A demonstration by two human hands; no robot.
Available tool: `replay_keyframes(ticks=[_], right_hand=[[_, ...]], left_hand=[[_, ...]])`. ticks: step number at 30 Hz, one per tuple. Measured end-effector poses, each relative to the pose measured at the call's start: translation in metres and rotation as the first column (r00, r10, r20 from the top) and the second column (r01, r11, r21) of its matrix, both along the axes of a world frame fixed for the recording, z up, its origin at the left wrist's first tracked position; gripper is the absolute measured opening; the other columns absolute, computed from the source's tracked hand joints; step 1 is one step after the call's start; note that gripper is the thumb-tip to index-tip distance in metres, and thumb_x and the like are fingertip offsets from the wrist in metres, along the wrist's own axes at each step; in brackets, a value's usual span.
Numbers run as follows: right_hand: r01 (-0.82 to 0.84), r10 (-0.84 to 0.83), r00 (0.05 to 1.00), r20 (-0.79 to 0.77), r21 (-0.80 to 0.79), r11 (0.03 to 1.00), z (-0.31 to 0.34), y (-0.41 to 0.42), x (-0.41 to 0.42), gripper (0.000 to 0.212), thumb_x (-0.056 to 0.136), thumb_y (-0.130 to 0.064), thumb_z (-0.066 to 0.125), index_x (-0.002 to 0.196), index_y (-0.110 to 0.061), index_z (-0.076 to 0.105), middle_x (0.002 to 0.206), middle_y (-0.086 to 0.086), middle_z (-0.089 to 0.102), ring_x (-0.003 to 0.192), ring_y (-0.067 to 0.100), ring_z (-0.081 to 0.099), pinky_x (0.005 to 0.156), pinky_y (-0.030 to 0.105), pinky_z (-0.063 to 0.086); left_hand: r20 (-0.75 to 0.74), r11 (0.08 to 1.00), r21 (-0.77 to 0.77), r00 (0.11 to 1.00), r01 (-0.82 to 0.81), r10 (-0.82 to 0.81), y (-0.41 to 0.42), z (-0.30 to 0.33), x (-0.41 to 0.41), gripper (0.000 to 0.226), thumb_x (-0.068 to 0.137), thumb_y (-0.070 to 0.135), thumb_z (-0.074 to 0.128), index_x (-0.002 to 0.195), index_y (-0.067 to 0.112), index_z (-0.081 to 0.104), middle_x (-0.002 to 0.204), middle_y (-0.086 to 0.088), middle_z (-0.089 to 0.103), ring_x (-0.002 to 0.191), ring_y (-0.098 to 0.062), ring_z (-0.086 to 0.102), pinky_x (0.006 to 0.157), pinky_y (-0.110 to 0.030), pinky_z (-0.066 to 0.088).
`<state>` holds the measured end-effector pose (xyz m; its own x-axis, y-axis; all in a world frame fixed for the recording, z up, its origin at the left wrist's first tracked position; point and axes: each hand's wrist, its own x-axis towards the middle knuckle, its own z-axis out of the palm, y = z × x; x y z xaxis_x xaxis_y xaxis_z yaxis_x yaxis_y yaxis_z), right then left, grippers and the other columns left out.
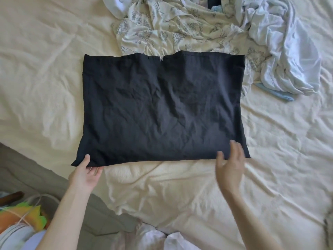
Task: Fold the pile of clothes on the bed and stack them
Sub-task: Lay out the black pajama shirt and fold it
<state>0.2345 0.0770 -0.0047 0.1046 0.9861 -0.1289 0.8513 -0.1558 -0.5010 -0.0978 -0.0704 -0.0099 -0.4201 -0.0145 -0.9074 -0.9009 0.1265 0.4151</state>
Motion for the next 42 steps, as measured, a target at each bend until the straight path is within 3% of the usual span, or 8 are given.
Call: replay_keyframes(ticks=[4,10,15,21,24,28,33,42], right_hand=[[-0.627,0.630,0.770,0.099,-0.069,0.776,-0.008,-0.046,-0.062,0.053,0.081,-0.013,0.069,0.132,-0.012,0.053,0.141,0.013,0.047,0.133,0.033,0.041,0.106,0.055,0.030],[-0.697,0.794,0.607,-0.015,-0.490,0.524,-0.026,-0.042,-0.094,0.055,0.100,-0.033,0.036,0.151,-0.023,0.017,0.160,0.002,0.002,0.147,0.020,-0.004,0.116,0.047,-0.005],[-0.461,0.067,0.817,-0.573,-0.579,0.672,0.012,-0.014,-0.069,0.041,0.100,-0.035,0.041,0.138,-0.022,0.048,0.143,-0.007,0.046,0.136,0.009,0.036,0.112,0.027,0.027],[-0.211,-0.576,0.382,-0.722,-0.675,0.707,0.041,0.049,0.021,0.047,0.096,-0.051,0.040,0.132,-0.022,0.047,0.121,-0.004,0.061,0.112,0.012,0.059,0.092,0.034,0.051],[-0.140,-0.666,0.238,-0.707,-0.703,0.697,0.032,0.088,0.062,0.051,0.093,-0.058,0.040,0.125,-0.021,0.050,0.118,-0.002,0.064,0.105,0.015,0.065,0.079,0.034,0.056],[-0.052,-0.704,0.377,-0.602,-0.772,0.633,0.002,0.108,0.086,0.039,0.090,-0.049,0.055,0.110,-0.016,0.060,0.117,0.002,0.064,0.099,0.022,0.066,0.066,0.033,0.056],[0.126,-0.680,0.571,-0.459,-0.770,0.626,-0.021,0.114,0.090,0.015,0.089,-0.009,0.062,0.103,-0.007,0.057,0.113,0.010,0.060,0.096,0.026,0.063,0.060,0.028,0.056],[0.036,-0.283,0.855,-0.434,-0.495,0.868,-0.013,0.086,0.123,0.010,0.089,-0.013,0.054,0.083,-0.017,0.060,0.089,0.000,0.065,0.085,0.018,0.066,0.071,0.031,0.056]], left_hand=[[-0.024,0.999,-0.040,1.000,-0.020,0.019,0.000,0.008,0.013,0.026,0.098,0.014,0.047,0.123,0.005,0.048,0.127,-0.008,0.051,0.118,-0.021,0.050,0.103,-0.036,0.041],[-0.323,0.989,-0.085,0.935,0.124,-0.145,0.026,0.047,0.034,0.018,0.096,0.009,0.049,0.113,0.014,0.055,0.122,-0.005,0.057,0.114,-0.021,0.057,0.095,-0.038,0.048],[-0.685,0.873,-0.177,0.581,0.454,-0.440,0.089,0.088,0.085,0.012,0.094,0.011,0.051,0.087,0.020,0.049,0.095,0.003,0.060,0.091,-0.014,0.059,0.084,-0.036,0.049],[-0.793,0.488,-0.463,-0.100,0.740,-0.600,0.186,0.091,0.198,0.011,0.093,0.017,0.052,0.086,0.016,0.044,0.070,0.014,0.050,0.067,-0.014,0.051,0.063,-0.027,0.040],[-0.727,0.200,-0.557,-0.357,0.806,-0.586,0.196,0.068,0.258,0.014,0.093,0.017,0.052,0.105,0.012,0.057,0.100,-0.001,0.066,0.096,-0.026,0.061,0.078,-0.036,0.048],[-0.485,-0.226,-0.697,-0.680,0.680,-0.550,0.163,0.014,0.288,0.043,0.093,0.020,0.054,0.135,0.016,0.047,0.151,0.000,0.034,0.143,-0.017,0.019,0.116,-0.040,0.014],[-0.260,-0.127,-0.873,-0.669,0.471,-0.697,0.114,-0.011,0.244,0.070,0.072,0.008,0.078,0.135,0.011,0.049,0.147,-0.015,0.038,0.138,-0.038,0.030,0.107,-0.059,0.027],[-0.321,-0.102,-0.883,-0.749,0.458,-0.580,0.093,-0.024,0.218,0.088,0.062,-0.037,0.048,0.138,0.007,0.045,0.146,-0.017,0.039,0.135,-0.040,0.032,0.102,-0.053,0.041]])
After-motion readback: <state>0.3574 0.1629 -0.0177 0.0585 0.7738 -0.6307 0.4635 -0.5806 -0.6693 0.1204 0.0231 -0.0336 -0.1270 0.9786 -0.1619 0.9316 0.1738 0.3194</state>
